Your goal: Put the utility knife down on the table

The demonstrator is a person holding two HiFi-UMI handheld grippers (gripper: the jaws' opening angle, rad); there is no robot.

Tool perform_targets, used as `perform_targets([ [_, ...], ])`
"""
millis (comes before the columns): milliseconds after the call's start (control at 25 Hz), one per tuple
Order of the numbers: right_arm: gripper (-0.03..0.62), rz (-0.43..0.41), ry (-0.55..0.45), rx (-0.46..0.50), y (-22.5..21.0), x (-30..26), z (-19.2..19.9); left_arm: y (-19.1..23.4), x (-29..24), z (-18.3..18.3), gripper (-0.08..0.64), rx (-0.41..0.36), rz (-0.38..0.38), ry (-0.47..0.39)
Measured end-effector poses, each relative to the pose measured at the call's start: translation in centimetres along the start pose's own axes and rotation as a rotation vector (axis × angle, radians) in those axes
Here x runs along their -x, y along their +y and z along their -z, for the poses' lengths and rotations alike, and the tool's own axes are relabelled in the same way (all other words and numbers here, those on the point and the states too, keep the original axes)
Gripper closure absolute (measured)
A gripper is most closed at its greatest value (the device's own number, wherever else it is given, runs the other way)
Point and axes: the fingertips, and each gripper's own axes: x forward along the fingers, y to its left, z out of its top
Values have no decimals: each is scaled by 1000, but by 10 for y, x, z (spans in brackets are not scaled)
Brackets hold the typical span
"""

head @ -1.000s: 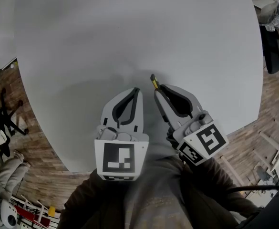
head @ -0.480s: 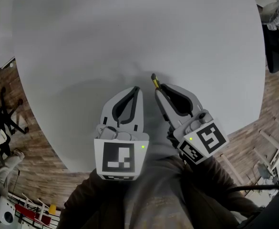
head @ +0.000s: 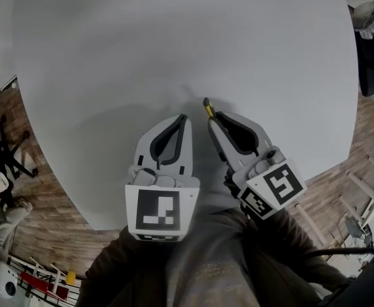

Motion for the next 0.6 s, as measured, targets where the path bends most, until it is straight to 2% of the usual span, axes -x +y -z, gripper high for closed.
perform_targets([
  [600,541,0,13,-16,-5,-3,10,2,-6,9,557,9,-3,15],
])
